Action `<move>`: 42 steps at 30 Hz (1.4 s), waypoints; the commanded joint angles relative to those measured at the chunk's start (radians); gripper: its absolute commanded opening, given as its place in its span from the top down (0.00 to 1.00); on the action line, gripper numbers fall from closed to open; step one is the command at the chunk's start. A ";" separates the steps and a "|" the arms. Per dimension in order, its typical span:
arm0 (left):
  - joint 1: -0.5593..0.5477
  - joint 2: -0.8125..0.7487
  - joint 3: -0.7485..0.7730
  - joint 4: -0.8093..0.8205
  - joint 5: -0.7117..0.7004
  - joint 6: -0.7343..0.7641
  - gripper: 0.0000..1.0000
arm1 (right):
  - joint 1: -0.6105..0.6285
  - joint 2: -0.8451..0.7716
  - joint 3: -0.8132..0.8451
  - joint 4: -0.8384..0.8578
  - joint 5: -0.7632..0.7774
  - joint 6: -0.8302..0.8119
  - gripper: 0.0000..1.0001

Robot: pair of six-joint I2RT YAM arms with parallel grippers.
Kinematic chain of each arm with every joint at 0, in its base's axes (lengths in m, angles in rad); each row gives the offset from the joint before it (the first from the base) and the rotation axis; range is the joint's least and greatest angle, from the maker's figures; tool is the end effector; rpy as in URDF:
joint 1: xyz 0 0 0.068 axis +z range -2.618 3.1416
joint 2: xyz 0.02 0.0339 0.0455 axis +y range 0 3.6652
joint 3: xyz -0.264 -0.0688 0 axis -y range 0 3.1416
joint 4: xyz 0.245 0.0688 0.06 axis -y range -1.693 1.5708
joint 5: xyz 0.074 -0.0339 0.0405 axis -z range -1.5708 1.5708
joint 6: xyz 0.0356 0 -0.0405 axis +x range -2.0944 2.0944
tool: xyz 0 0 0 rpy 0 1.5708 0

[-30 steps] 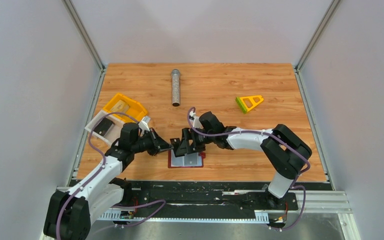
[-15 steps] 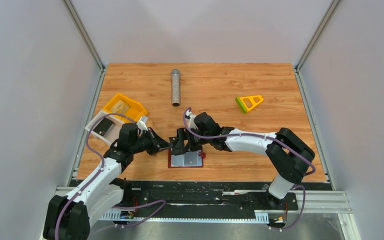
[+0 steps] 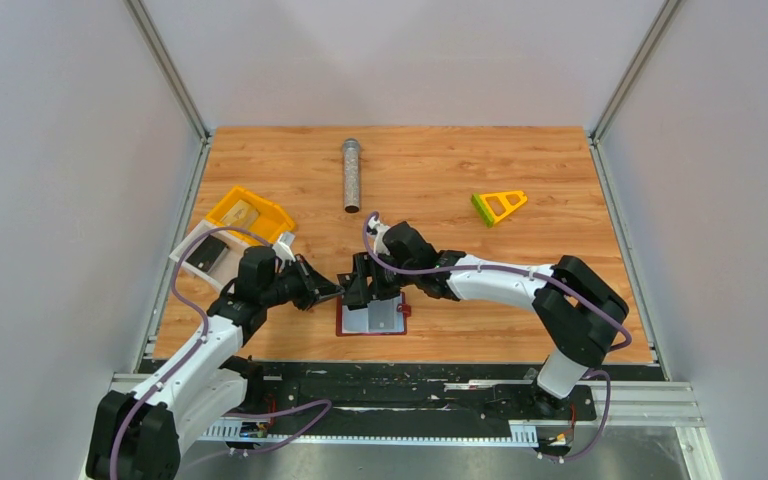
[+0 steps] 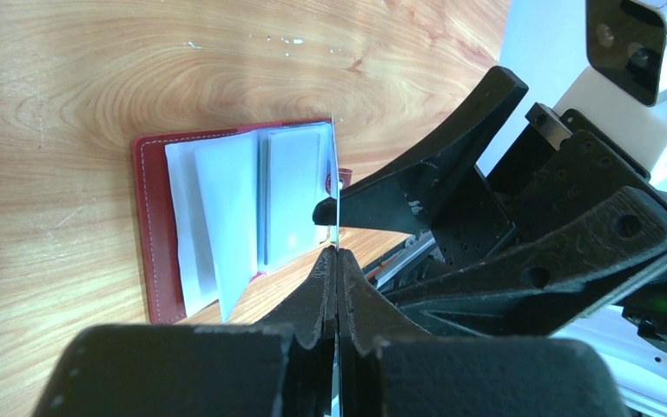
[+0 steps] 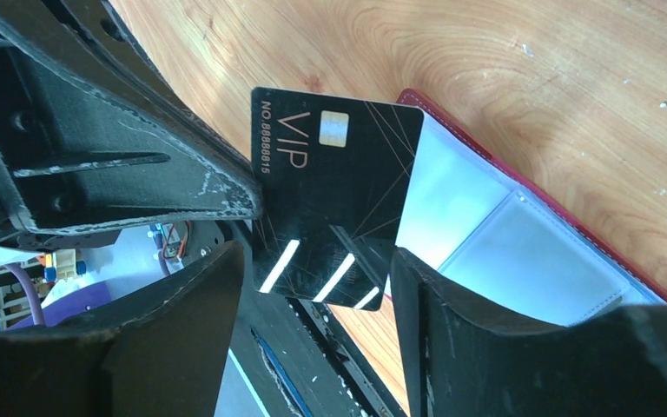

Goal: Take the credit cards out of the card holder
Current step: Place the credit card in the storage box.

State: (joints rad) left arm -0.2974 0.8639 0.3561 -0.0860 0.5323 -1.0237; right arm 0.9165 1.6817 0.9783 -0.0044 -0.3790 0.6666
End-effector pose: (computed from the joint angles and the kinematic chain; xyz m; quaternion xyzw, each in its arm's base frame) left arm 0.1654 -0.0696 0.1890 -0.1872 0.8402 -0.4612 0.2150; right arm 0.2064 0.2907 0.1936 -0.1893 0.8753 0.4125 0.1669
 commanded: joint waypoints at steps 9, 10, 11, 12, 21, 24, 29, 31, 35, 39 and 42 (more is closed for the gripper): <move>0.007 -0.026 0.015 0.014 0.000 -0.019 1.00 | 0.012 0.002 0.031 -0.028 0.029 -0.038 0.50; 0.006 -0.026 0.017 0.015 0.003 -0.018 1.00 | 0.012 0.001 0.030 -0.029 0.030 -0.042 0.53; 0.006 -0.028 0.018 0.015 0.007 -0.017 1.00 | 0.013 -0.003 0.029 -0.031 0.032 -0.053 0.55; 0.006 -0.029 0.024 0.012 0.013 -0.015 0.98 | 0.012 -0.008 0.028 -0.036 0.033 -0.066 0.56; 0.006 -0.055 0.203 -0.309 -0.015 0.161 0.48 | 0.008 -0.071 0.029 -0.091 -0.035 -0.308 0.63; 0.006 -0.040 0.263 -0.409 -0.020 0.212 0.45 | 0.014 -0.114 0.015 -0.087 -0.080 -0.388 0.63; 0.006 0.017 0.347 -0.499 0.052 0.283 0.44 | 0.034 -0.182 -0.007 -0.087 -0.132 -0.489 0.62; 0.006 0.036 0.367 -0.502 0.097 0.298 0.44 | 0.038 -0.202 -0.010 -0.087 -0.153 -0.501 0.62; 0.006 0.075 0.418 -0.540 0.146 0.352 0.44 | 0.053 -0.228 -0.013 -0.086 -0.142 -0.508 0.62; 0.006 0.102 0.443 -0.563 0.178 0.386 0.48 | 0.060 -0.234 -0.014 -0.089 -0.144 -0.509 0.63; 0.006 0.115 0.450 -0.572 0.180 0.397 0.54 | 0.067 -0.232 -0.013 -0.095 -0.144 -0.510 0.63</move>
State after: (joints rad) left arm -0.2974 0.9699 0.7647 -0.6281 0.6666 -0.6827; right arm 0.9726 1.4754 0.9638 -0.1169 -0.5060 0.1883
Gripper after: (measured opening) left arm 0.486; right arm 0.559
